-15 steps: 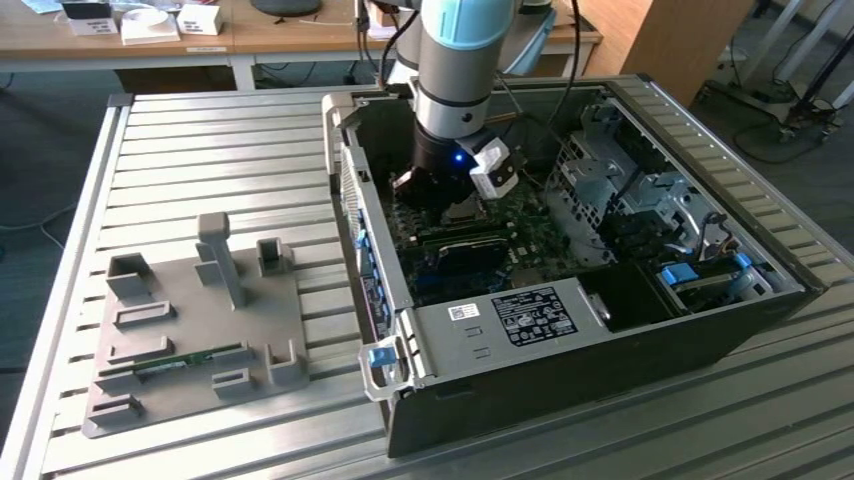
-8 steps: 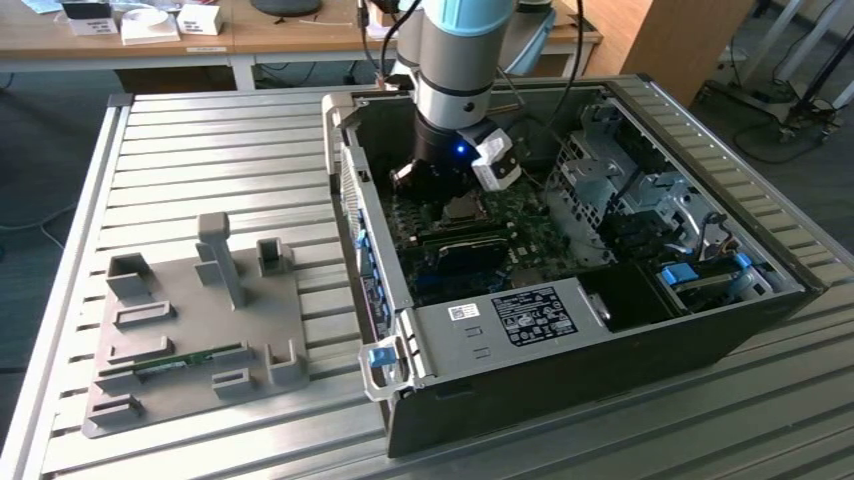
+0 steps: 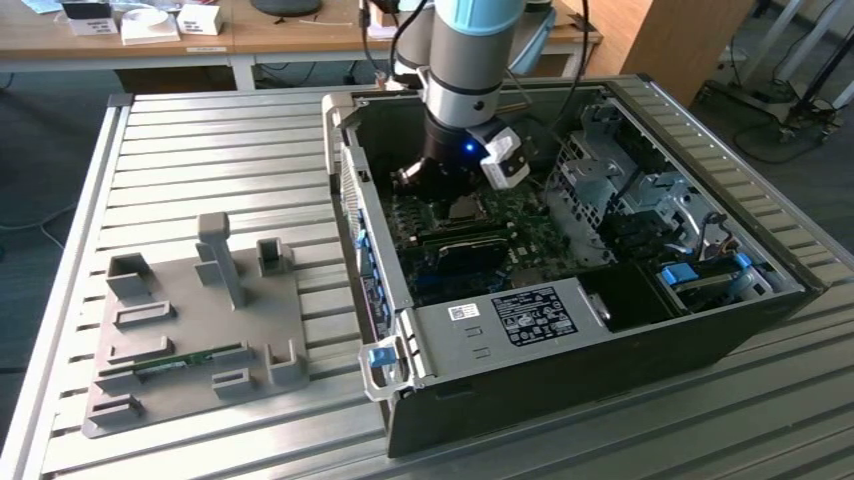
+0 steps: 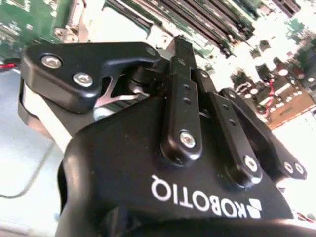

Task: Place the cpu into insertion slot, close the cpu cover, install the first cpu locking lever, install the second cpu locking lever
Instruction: 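Install the second cpu locking lever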

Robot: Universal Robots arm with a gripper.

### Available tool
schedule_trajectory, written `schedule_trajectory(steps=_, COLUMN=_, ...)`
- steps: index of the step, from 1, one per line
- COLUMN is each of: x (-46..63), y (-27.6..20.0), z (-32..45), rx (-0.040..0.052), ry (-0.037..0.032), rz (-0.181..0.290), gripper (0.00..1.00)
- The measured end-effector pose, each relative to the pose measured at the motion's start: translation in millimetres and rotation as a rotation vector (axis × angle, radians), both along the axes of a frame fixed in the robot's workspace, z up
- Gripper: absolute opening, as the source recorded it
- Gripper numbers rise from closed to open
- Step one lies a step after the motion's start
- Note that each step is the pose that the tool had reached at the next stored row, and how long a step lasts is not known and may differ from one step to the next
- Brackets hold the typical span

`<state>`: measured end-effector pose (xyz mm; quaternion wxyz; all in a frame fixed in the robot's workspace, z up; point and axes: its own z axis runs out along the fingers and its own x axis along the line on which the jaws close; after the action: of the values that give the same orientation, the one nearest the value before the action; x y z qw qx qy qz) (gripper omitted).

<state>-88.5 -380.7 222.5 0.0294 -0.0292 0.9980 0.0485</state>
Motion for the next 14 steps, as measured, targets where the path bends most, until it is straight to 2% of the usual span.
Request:
schedule_trajectory(steps=8, x=19.0, y=3.9, z=-0.7, rx=0.0, ry=0.0, rz=-0.001, gripper=0.11)
schedule_trajectory(steps=14, x=19.1, y=14.8, z=-1.2, rx=-0.0001, ry=0.0001, rz=-0.001, gripper=0.11)
